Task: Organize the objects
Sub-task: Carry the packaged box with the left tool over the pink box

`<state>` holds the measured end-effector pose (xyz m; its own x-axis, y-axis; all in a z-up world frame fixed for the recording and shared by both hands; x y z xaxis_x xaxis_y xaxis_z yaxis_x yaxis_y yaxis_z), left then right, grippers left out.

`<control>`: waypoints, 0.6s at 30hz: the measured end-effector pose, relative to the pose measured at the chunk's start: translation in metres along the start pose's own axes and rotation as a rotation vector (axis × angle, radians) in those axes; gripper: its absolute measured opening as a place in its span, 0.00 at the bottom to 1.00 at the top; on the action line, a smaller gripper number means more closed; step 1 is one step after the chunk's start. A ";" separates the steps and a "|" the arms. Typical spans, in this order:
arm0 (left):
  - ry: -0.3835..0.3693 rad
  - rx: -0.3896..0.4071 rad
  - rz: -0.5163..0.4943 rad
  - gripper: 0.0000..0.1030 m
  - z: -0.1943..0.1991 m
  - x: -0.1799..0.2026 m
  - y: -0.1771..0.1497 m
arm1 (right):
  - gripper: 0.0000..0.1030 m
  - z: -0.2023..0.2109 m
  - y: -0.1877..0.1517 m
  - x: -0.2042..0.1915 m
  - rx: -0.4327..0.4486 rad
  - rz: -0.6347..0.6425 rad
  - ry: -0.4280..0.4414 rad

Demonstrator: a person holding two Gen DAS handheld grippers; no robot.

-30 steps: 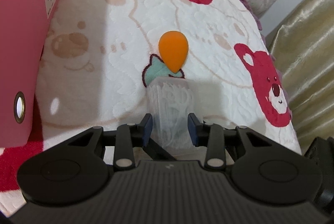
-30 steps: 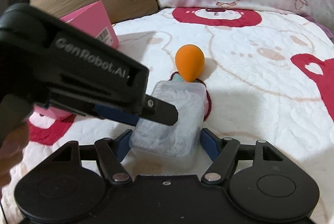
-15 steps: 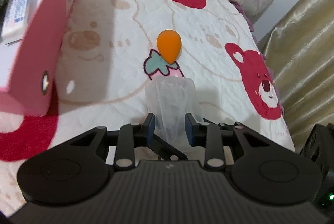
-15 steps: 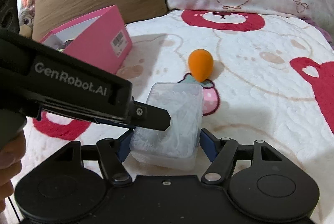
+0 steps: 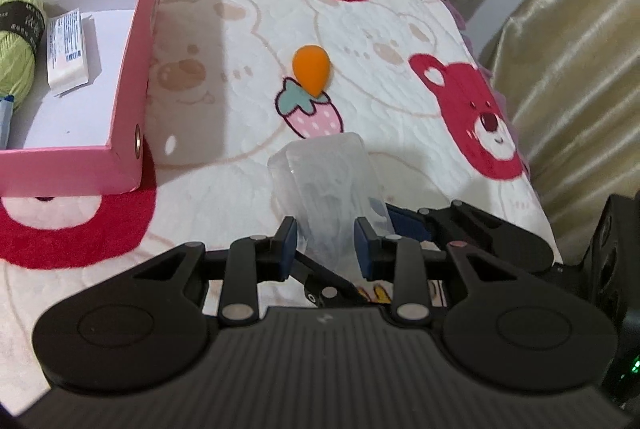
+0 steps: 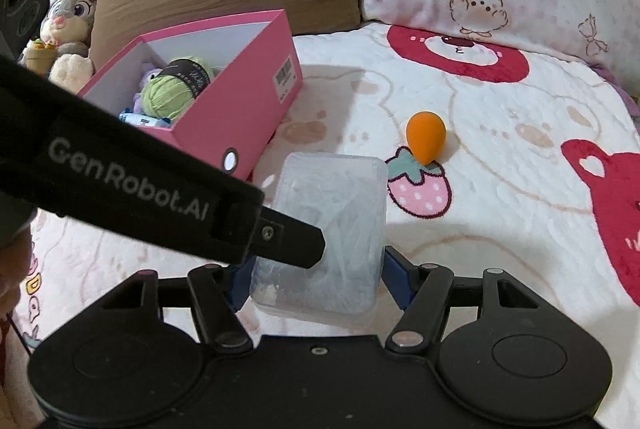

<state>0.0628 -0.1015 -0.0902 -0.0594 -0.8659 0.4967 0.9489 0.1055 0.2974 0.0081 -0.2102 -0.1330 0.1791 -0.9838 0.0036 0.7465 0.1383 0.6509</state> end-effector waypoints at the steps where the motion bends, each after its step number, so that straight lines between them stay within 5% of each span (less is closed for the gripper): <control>1: 0.002 0.000 -0.009 0.28 0.004 0.002 -0.002 | 0.67 0.004 0.000 -0.002 -0.001 0.001 0.000; 18: -0.049 -0.024 -0.061 0.31 0.078 0.006 -0.006 | 0.65 0.058 0.028 -0.041 0.058 0.158 -0.024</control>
Point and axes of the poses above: each gripper's, at about its wrist camera, not at the fingertips, and z roughly against the way its jaws point, x to its right, y to its top, the point moved 3 cm from there along -z, roughly the way its jaws point, and after that the axes turned 12 degrees about z, right-handed, at the moved point
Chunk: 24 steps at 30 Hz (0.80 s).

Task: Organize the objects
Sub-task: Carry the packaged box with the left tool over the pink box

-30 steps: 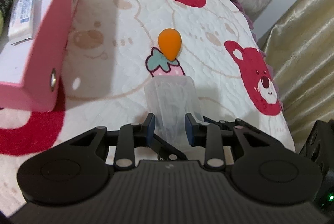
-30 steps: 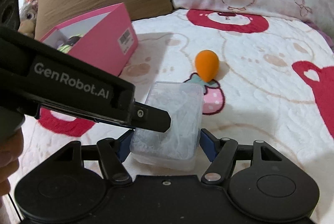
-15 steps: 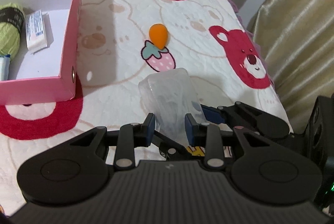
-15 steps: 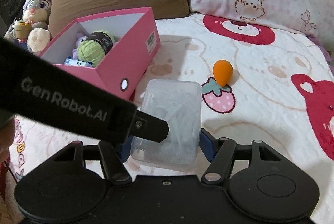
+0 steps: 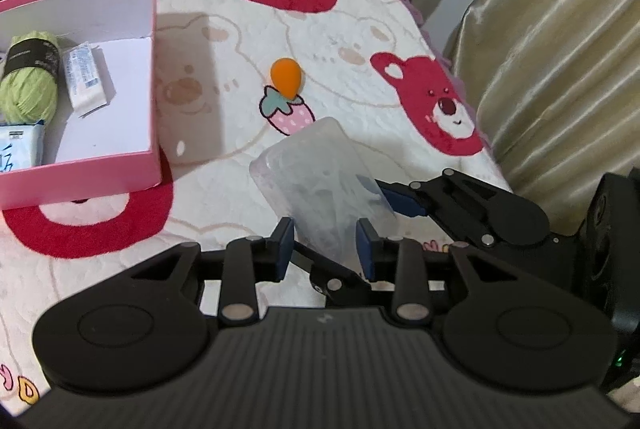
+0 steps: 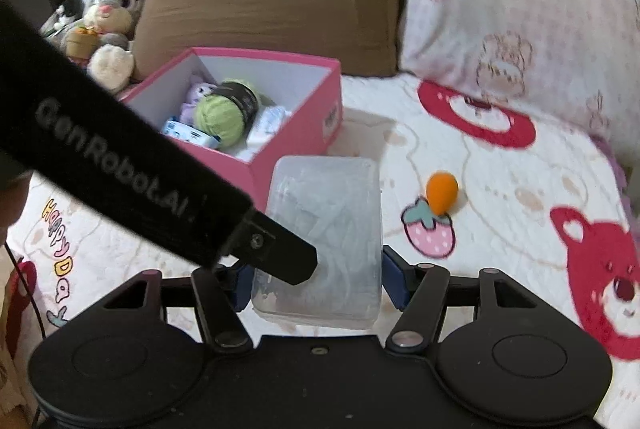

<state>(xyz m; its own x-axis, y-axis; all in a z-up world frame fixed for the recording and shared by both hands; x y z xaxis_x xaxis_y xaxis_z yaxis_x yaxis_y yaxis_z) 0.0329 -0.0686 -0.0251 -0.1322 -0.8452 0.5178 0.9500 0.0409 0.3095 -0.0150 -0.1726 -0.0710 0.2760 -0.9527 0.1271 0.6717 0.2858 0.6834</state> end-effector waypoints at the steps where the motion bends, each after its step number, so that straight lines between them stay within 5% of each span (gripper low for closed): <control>1: -0.004 0.003 -0.004 0.31 0.005 -0.002 0.001 | 0.64 0.002 0.004 -0.003 0.008 0.016 0.000; 18: 0.007 0.178 0.072 0.35 0.091 -0.068 0.031 | 0.64 -0.010 0.083 -0.046 0.150 0.239 0.105; 24: 0.000 0.190 0.109 0.35 0.101 -0.104 0.062 | 0.64 -0.045 0.115 -0.043 0.141 0.280 0.240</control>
Point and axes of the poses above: each gripper's, at about its wrist camera, not at the fingertips, and z roughly against the way its jaws point, x to its right, y to its top, the point moved 3 cm from there along -z, roughly the way its jaws point, and after that the axes turned 12 degrees about z, right-handed, at the moved point
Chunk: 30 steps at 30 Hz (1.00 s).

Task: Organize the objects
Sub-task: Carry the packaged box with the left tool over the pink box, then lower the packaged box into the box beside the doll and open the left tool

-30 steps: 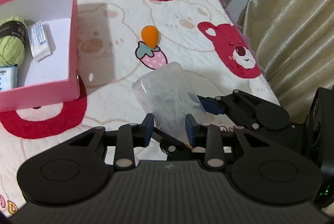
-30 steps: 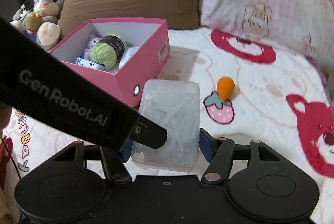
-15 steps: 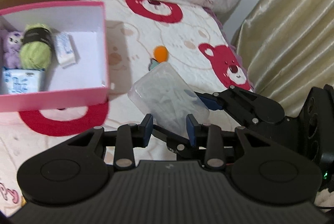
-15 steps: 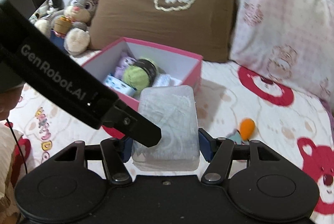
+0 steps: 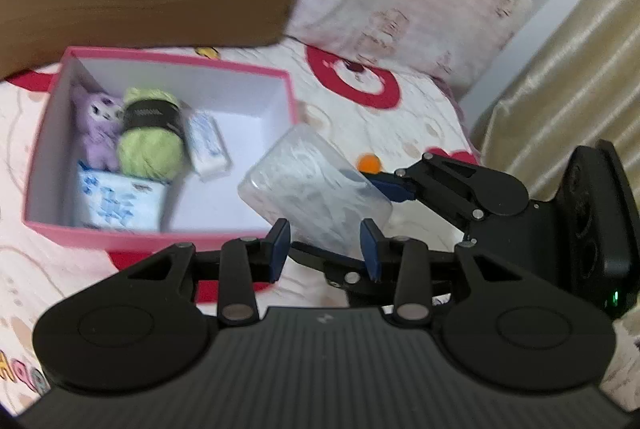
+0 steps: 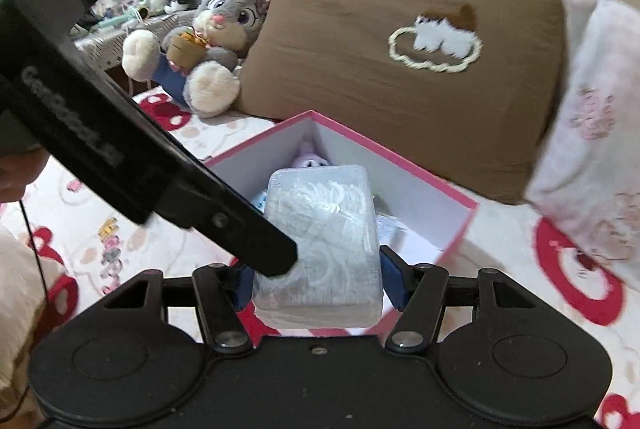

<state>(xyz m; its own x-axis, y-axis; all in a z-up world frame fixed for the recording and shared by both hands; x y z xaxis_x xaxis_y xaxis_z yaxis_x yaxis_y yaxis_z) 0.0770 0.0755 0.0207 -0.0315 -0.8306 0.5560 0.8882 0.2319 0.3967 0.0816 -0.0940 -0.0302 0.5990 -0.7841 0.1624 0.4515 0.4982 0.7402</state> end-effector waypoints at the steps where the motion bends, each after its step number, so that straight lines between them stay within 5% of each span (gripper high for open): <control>1: 0.010 0.009 0.001 0.35 0.000 -0.005 0.007 | 0.64 -0.007 0.003 0.004 -0.001 -0.001 0.025; 10: 0.119 0.023 0.048 0.37 -0.032 -0.057 0.043 | 0.64 -0.082 0.020 0.017 -0.129 0.080 0.250; 15: 0.119 0.021 0.097 0.37 -0.057 -0.086 0.049 | 0.64 -0.113 0.022 0.015 -0.168 0.129 0.343; 30: 0.202 0.048 0.224 0.37 -0.071 -0.151 0.058 | 0.63 -0.206 0.045 0.000 -0.235 -0.019 0.460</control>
Point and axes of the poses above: each gripper's, at about its wrist camera, not at the fingertips, and z roughly against the way its jaws point, x to its right, y to its top, the point moved 3 cm from there along -z, roughly the way its jaws point, and after that the axes turned 12 degrees about z, right-handed, at the moved point
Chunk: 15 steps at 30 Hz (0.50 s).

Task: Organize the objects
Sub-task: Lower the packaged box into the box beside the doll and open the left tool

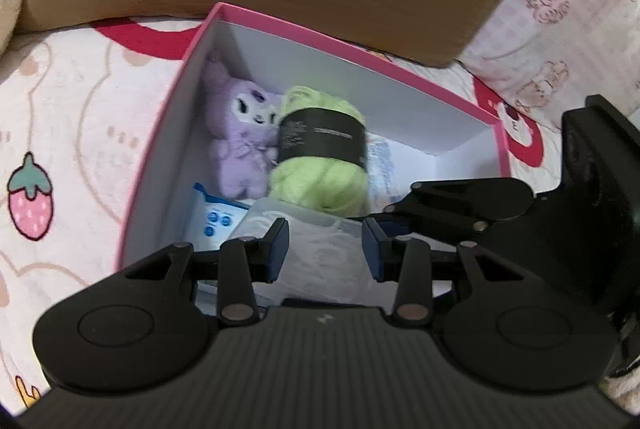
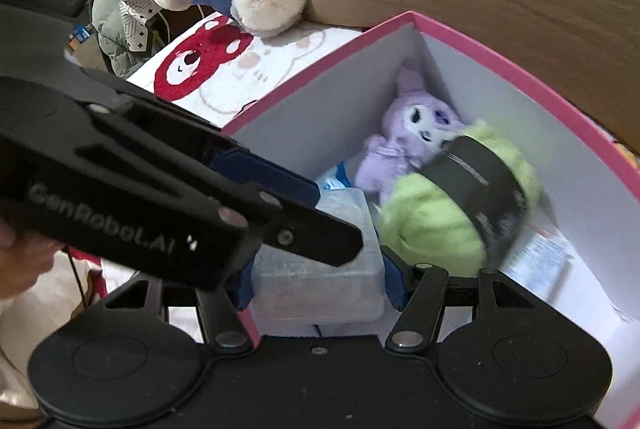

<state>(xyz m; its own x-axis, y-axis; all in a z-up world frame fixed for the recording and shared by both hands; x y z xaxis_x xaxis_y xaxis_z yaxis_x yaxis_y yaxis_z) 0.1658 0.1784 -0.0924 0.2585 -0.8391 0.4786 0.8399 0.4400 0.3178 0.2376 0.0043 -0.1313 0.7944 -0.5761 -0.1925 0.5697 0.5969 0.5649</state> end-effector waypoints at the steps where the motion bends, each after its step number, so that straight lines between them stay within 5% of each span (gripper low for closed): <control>1: 0.014 0.000 0.002 0.37 0.000 -0.002 0.001 | 0.64 -0.005 0.003 -0.001 -0.006 -0.001 0.001; 15: 0.055 0.006 0.013 0.36 -0.008 -0.010 -0.001 | 0.64 -0.010 0.008 -0.004 -0.045 0.071 -0.069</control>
<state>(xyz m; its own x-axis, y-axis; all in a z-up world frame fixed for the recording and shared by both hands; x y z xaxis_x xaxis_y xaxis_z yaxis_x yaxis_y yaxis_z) 0.1664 0.1838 -0.1037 0.2954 -0.8498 0.4366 0.8337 0.4525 0.3165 0.2408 0.0168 -0.1336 0.8174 -0.5678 -0.0972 0.5230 0.6607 0.5385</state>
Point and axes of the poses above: each gripper's, at about its wrist camera, not at the fingertips, and z roughly against the way its jaws point, x to its right, y to its top, the point moved 3 cm from there along -z, roughly the way its jaws point, and after that the axes turned 12 degrees about z, right-handed, at the moved point
